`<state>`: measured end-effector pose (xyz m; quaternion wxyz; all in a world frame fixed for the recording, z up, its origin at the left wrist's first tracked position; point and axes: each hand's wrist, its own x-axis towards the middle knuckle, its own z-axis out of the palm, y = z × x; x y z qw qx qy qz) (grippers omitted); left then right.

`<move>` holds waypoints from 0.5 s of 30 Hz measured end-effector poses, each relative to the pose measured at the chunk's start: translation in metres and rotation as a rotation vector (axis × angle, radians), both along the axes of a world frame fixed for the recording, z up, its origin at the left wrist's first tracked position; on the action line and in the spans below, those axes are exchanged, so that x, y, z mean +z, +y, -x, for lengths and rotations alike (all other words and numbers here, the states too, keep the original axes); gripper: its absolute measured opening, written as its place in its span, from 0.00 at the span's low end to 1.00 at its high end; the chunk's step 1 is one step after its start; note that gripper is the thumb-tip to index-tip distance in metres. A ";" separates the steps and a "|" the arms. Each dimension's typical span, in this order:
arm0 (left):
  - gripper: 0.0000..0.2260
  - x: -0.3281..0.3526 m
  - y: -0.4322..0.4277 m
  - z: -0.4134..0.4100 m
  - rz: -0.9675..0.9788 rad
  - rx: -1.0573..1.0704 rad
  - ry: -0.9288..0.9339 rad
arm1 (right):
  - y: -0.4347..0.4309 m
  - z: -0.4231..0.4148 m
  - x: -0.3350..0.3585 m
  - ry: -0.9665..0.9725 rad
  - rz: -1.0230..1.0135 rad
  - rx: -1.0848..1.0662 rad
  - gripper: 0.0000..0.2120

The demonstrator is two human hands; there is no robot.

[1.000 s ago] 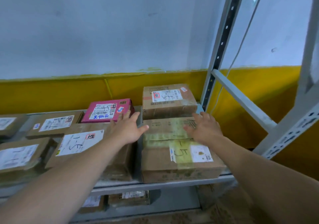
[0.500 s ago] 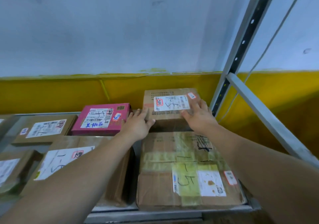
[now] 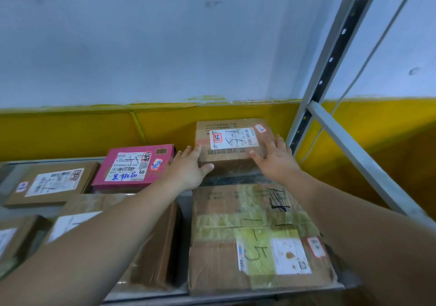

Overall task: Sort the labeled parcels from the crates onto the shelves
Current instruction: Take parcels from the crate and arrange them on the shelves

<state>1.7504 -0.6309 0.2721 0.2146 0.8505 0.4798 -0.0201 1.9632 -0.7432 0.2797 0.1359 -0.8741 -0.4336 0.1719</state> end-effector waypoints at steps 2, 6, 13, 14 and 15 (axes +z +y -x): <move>0.32 0.007 -0.016 0.006 -0.048 -0.025 0.013 | -0.015 0.003 0.003 -0.007 -0.025 -0.005 0.37; 0.32 0.019 -0.063 0.018 -0.128 -0.093 0.117 | -0.051 0.013 0.004 -0.078 0.006 0.036 0.39; 0.30 0.007 -0.143 0.036 -0.107 -0.189 0.172 | -0.120 0.031 -0.012 -0.135 0.111 0.168 0.33; 0.30 0.003 -0.150 0.038 -0.099 -0.181 0.163 | -0.128 0.033 -0.013 -0.131 0.124 0.174 0.33; 0.31 -0.001 -0.156 0.040 -0.090 -0.170 0.157 | -0.135 0.035 -0.014 -0.127 0.136 0.181 0.33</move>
